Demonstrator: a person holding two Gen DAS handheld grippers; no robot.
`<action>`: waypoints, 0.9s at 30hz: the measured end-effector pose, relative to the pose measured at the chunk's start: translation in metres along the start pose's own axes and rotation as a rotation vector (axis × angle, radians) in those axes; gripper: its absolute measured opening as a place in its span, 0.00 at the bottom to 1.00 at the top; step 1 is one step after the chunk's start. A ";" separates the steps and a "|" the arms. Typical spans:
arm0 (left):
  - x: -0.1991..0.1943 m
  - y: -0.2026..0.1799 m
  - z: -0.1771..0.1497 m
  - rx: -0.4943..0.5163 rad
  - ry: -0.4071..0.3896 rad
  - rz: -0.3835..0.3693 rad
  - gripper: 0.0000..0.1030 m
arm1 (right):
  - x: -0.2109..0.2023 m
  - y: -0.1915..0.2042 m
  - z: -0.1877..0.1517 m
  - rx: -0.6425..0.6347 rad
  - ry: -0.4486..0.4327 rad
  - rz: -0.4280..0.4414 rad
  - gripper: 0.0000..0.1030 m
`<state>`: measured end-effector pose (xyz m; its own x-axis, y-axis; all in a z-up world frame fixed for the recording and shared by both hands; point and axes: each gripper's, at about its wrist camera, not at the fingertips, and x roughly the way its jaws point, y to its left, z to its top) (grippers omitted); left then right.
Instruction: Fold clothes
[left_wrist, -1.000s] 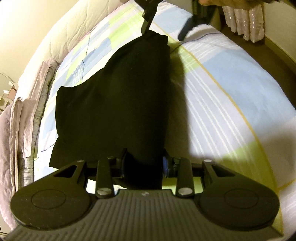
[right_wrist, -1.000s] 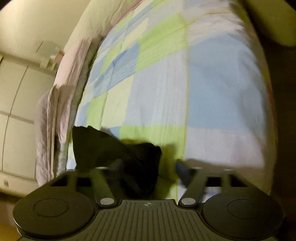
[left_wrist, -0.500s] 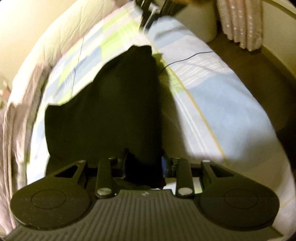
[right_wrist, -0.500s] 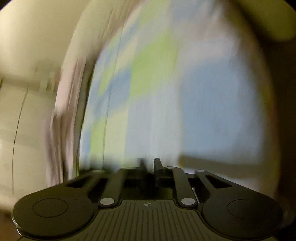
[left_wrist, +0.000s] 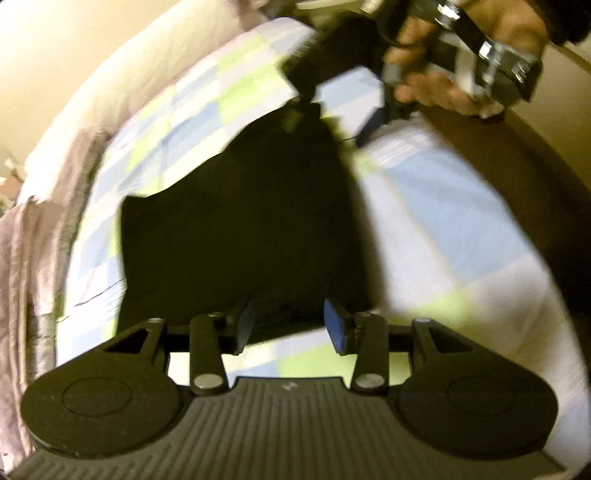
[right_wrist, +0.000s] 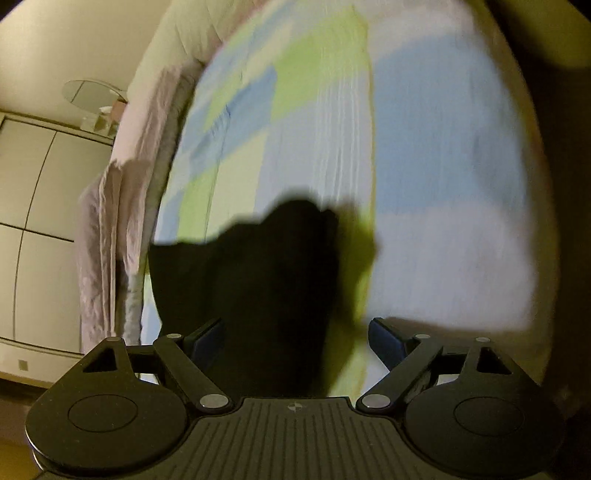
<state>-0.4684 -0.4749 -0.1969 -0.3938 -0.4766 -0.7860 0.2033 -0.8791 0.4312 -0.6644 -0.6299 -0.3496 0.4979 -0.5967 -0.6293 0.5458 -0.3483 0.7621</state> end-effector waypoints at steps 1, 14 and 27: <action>0.003 0.008 -0.006 -0.003 0.012 0.019 0.37 | 0.007 0.000 -0.004 0.007 -0.003 -0.002 0.84; 0.059 0.061 0.002 0.022 -0.028 0.155 0.40 | 0.026 0.017 0.165 -0.075 -0.085 -0.084 0.15; 0.133 0.091 -0.039 0.272 0.120 0.148 0.43 | -0.014 0.090 0.000 -0.959 0.089 -0.218 0.74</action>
<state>-0.4675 -0.6189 -0.2789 -0.2663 -0.6107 -0.7457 -0.0029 -0.7732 0.6342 -0.6228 -0.6528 -0.2723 0.3488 -0.5184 -0.7808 0.9272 0.3124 0.2067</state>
